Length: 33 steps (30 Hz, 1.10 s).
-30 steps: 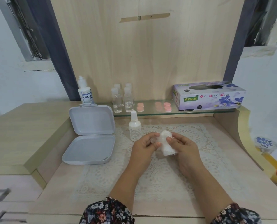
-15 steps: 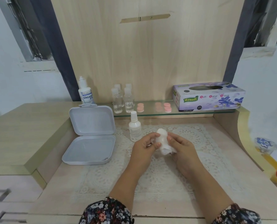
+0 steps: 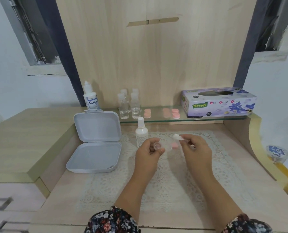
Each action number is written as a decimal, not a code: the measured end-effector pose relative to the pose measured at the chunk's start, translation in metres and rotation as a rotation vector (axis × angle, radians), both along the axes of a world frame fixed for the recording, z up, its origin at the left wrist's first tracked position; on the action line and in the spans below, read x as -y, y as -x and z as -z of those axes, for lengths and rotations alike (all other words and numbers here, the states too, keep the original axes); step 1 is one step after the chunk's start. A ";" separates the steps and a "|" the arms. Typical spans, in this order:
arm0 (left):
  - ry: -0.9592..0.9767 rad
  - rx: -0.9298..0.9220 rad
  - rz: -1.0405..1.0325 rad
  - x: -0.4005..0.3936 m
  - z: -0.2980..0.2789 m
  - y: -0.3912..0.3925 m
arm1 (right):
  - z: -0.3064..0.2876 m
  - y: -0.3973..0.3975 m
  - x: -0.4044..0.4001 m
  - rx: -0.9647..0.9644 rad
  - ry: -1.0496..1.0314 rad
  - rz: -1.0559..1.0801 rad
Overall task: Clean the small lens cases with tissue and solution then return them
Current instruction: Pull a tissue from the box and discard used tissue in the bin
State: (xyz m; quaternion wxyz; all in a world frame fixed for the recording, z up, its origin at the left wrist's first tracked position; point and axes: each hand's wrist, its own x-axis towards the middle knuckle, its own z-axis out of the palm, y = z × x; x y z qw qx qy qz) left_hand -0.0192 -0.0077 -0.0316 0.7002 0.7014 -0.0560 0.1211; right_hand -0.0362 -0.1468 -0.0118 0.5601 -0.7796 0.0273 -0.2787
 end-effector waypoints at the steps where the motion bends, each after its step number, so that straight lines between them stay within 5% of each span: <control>1: -0.003 -0.001 0.009 0.000 0.000 0.000 | -0.005 -0.003 0.000 0.029 0.156 -0.023; 8: -0.007 -0.009 0.032 0.000 -0.003 0.003 | -0.051 -0.020 0.003 -0.191 0.916 -0.362; 13: -0.026 -0.011 0.026 0.000 -0.003 0.004 | -0.064 -0.027 -0.003 -0.265 1.177 -0.382; 16: -0.015 0.000 -0.007 0.000 -0.003 0.004 | -0.059 -0.028 -0.010 -0.274 1.131 -0.358; 24: 0.003 0.049 -0.062 0.002 -0.005 0.009 | -0.041 -0.017 -0.018 -0.399 0.527 -0.095; 33: 0.002 -0.003 0.005 0.000 -0.002 0.005 | -0.049 -0.026 -0.003 -0.237 1.087 -0.355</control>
